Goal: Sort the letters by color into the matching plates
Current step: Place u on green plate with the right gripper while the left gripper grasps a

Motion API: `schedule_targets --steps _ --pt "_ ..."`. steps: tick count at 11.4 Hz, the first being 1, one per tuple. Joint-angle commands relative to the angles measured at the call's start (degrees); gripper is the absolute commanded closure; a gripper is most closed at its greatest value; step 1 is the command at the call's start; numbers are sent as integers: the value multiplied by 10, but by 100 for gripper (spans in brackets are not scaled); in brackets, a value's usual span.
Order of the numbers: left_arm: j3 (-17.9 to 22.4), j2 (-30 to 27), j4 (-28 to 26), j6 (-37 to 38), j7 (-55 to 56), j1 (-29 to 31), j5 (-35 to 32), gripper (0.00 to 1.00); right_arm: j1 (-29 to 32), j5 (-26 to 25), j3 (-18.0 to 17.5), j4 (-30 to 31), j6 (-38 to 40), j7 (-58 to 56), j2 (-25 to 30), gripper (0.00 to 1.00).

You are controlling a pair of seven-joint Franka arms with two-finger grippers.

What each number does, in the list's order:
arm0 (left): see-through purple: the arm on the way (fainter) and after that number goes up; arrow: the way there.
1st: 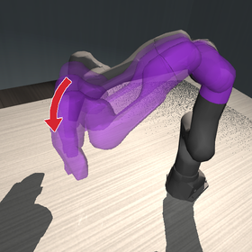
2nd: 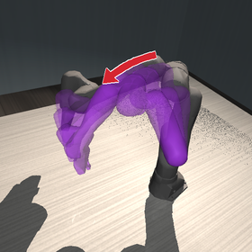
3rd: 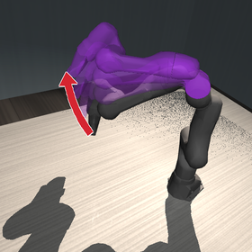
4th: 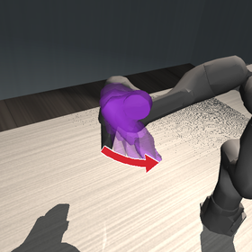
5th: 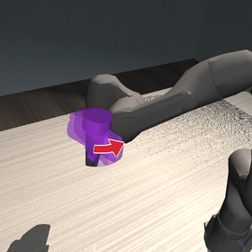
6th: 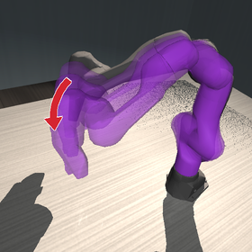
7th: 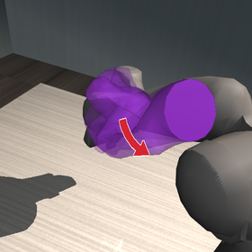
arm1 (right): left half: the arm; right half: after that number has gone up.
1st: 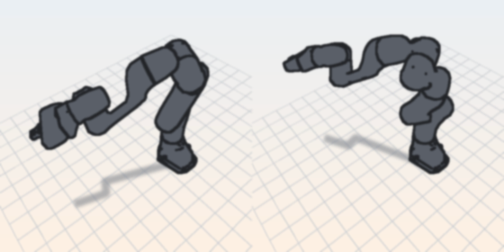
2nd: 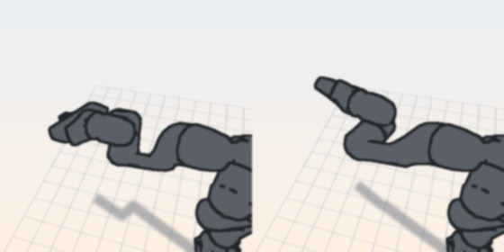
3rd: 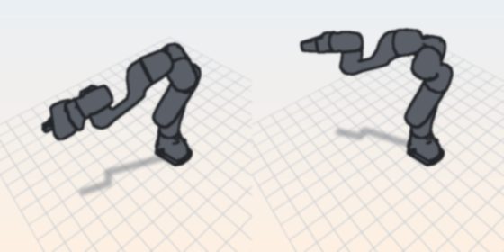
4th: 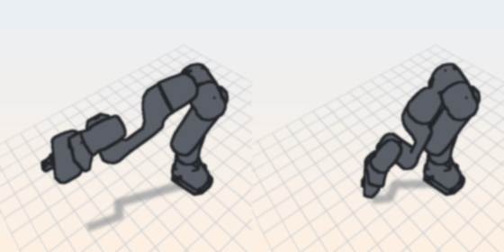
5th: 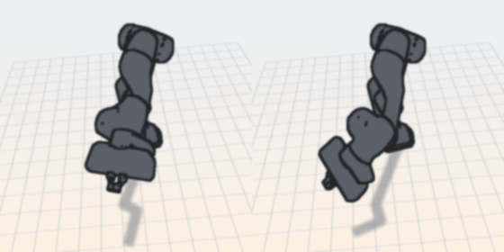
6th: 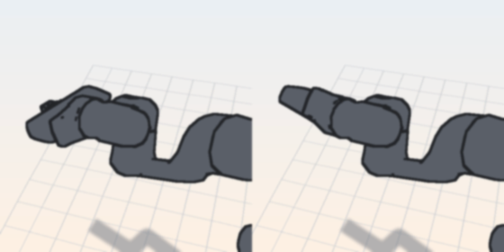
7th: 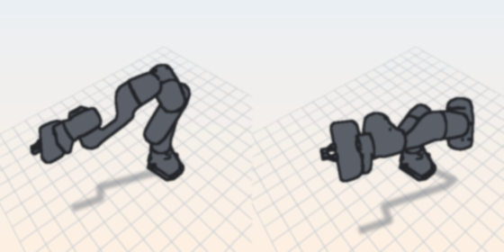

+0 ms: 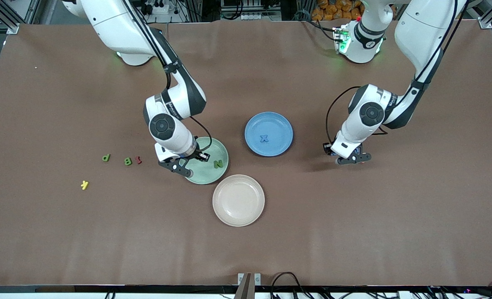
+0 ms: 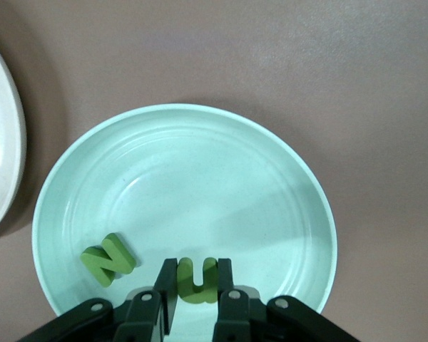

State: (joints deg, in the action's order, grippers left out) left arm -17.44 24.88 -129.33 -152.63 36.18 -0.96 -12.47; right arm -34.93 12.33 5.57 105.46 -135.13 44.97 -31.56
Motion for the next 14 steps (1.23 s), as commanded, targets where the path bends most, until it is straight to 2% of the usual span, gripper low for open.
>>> schedule_targets --steps 1,5,7,12,14 --pt "0 12 6 -12 20 2 -41 100 2 3 2 -1 8 27 4 0" --pt "0 7 9 -11 21 1 -41 100 8 -3 3 -3 20 14 4 0" --pt "0 -1 8 -7 22 1 -42 100 12 -4 5 -5 53 -28 10 0" --pt "-14 -25 10 0 54 -23 -42 100 57 -11 9 -5 56 -142 13 0" --pt "-14 -35 10 1 54 -44 -42 100 71 -12 23 -5 54 -203 13 0"
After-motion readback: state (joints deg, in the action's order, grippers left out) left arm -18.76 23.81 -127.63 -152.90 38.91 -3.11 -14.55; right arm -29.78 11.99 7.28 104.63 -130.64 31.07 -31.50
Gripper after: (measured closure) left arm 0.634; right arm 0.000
